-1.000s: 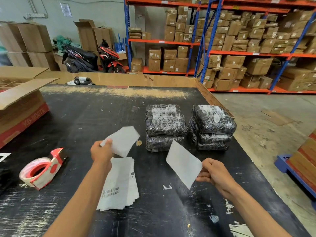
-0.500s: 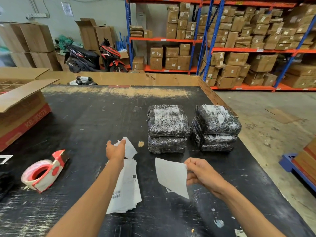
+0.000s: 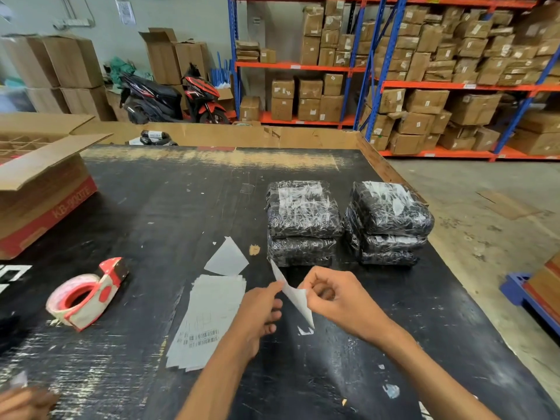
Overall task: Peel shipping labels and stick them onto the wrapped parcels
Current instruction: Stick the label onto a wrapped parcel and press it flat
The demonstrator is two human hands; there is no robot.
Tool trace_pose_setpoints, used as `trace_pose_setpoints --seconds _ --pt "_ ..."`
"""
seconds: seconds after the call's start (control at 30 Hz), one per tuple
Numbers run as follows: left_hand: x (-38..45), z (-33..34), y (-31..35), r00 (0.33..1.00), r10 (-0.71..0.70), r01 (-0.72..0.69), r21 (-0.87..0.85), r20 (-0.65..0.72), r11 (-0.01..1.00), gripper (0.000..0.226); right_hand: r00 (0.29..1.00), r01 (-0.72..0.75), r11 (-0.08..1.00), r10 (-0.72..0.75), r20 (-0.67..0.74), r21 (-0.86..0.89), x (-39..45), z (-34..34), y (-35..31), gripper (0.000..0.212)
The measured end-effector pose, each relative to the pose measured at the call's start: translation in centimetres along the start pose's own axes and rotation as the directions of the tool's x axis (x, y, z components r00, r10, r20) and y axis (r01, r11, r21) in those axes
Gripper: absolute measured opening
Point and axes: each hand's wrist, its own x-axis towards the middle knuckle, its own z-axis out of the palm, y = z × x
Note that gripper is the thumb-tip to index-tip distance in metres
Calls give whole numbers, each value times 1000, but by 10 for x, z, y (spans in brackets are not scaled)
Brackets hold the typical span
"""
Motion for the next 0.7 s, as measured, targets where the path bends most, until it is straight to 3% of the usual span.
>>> trace_pose_setpoints --seconds 0.07,0.17,0.23,0.3,0.4,0.6,0.7 --pt "-1 -1 2 1000 9 -8 -87 10 996 25 998 50 995 -47 40 -81 -3 1 -5 6" --pt "-4 -5 5 998 4 8 -193 62 981 43 993 103 976 -91 73 -192 -6 0 -11 4" --pt "-6 -5 6 997 21 -11 -120 78 993 43 989 137 955 -120 81 -263 -8 0 -12 5" --pt "-6 -3 3 995 86 -83 -47 46 995 24 987 158 939 -137 89 -306 -11 0 -12 5" --pt "-5 -3 1 979 201 -202 -26 -26 979 5 983 153 943 -114 146 -297 -16 -2 -7 7" --pt "-9 -7 15 909 409 -413 -37 -74 910 10 978 48 968 5 207 -247 -23 -21 9 33" --pt "-9 -5 27 892 451 -447 -92 33 890 16 999 -4 992 9 41 -123 -22 -30 10 37"
